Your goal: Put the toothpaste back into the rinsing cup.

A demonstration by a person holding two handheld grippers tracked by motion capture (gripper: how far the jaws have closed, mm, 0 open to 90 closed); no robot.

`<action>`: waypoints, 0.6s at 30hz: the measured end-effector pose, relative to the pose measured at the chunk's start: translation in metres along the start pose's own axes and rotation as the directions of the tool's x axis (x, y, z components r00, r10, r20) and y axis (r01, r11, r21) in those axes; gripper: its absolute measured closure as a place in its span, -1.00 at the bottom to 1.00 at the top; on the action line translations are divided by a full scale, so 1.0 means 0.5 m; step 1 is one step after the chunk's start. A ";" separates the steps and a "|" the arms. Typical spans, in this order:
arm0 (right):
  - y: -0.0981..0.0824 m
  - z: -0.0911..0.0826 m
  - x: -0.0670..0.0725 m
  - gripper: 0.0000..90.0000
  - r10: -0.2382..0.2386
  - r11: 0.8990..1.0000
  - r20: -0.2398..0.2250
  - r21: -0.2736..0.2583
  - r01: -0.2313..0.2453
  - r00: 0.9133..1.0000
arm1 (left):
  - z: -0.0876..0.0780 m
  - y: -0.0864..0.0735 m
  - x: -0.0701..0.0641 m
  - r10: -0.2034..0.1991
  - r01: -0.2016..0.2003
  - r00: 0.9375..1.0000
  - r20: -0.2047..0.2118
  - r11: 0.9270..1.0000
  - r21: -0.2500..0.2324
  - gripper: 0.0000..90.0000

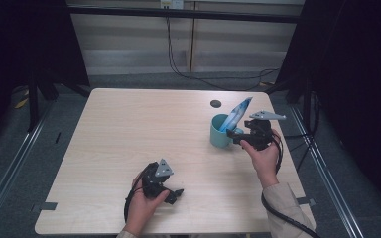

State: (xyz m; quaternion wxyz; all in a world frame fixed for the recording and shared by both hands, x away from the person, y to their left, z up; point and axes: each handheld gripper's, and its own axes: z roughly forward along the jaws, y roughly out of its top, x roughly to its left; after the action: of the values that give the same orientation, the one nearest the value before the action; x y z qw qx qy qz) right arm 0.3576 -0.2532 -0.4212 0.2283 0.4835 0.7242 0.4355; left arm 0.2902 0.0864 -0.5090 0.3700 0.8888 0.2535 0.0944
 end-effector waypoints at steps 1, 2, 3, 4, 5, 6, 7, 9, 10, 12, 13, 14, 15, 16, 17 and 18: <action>0.000 -0.001 0.003 -0.65 -0.002 1.000 -0.006 0.002 0.002 1.000 | 0.000 0.000 0.000 -0.002 0.002 1.000 0.000 1.000 -0.001 -0.90; -0.001 -0.001 0.005 -0.65 -0.002 1.000 -0.008 0.003 0.002 1.000 | 0.000 0.000 0.000 -0.001 0.001 1.000 0.000 1.000 -0.001 -0.90; -0.001 -0.002 0.007 -0.65 -0.003 1.000 -0.015 0.005 0.003 1.000 | 0.000 0.000 0.000 -0.001 0.001 1.000 0.000 1.000 -0.001 -0.90; -0.001 -0.002 0.009 -0.65 -0.003 1.000 -0.021 0.005 0.003 1.000 | 0.000 0.000 0.000 -0.001 0.001 1.000 0.000 1.000 -0.001 -0.90; -0.001 -0.003 0.011 -0.65 -0.009 1.000 -0.025 0.003 0.009 1.000 | 0.000 0.000 0.000 -0.001 0.001 1.000 0.000 1.000 -0.001 -0.90; -0.002 -0.004 0.013 -0.65 -0.010 1.000 -0.028 0.004 0.010 1.000 | 0.000 0.000 0.000 -0.001 0.001 1.000 0.000 1.000 -0.001 -0.90; -0.002 -0.005 0.015 -0.65 -0.009 1.000 -0.037 0.002 0.009 0.999 | 0.000 0.000 0.000 -0.001 0.001 1.000 0.000 1.000 -0.001 -0.90; -0.005 -0.008 0.019 -0.65 -0.004 1.000 -0.050 0.005 0.004 0.999 | 0.000 0.000 0.000 -0.001 0.001 1.000 0.000 1.000 -0.001 -0.90; -0.005 -0.009 0.019 -0.65 -0.003 1.000 -0.054 0.004 0.003 0.999 | 0.000 0.000 0.000 -0.001 0.001 1.000 0.000 1.000 -0.001 -0.90; -0.009 -0.012 0.021 -0.65 -0.003 1.000 -0.060 0.003 0.003 0.998 | 0.000 0.000 0.000 -0.001 0.001 1.000 0.000 1.000 -0.001 -0.90; -0.010 -0.014 0.021 -0.65 -0.004 1.000 -0.066 0.003 0.004 0.998 | 0.000 0.000 0.000 -0.001 0.001 1.000 0.000 1.000 -0.001 -0.90; -0.012 -0.016 0.022 -0.65 -0.001 1.000 -0.069 0.003 0.001 0.998 | 0.000 0.000 0.000 -0.001 0.001 1.000 0.000 1.000 -0.001 -0.90; -0.014 -0.018 0.022 -0.65 -0.004 1.000 -0.076 0.002 0.004 0.997 | 0.000 0.000 0.000 -0.001 0.001 1.000 0.000 1.000 -0.001 -0.90; -0.017 -0.020 0.022 -0.65 0.001 1.000 -0.079 0.003 -0.001 0.997 | 0.000 0.000 0.000 0.000 0.000 1.000 0.000 1.000 0.000 -0.90; -0.019 -0.022 0.021 -0.65 -0.001 1.000 -0.082 0.002 0.001 0.997 | 0.000 0.000 0.000 -0.001 0.001 1.000 0.000 1.000 -0.001 -0.90; -0.022 -0.025 0.022 -0.65 -0.005 1.000 -0.083 0.008 0.006 0.996 | 0.000 0.000 0.000 -0.002 0.002 1.000 -0.002 1.000 -0.001 -0.90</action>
State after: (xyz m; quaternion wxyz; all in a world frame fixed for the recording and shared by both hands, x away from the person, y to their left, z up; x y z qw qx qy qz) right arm 0.3382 -0.2502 -0.4231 0.1969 0.4640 0.7362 0.4516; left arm 0.2900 0.0862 -0.5091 0.3704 0.8882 0.2546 0.0950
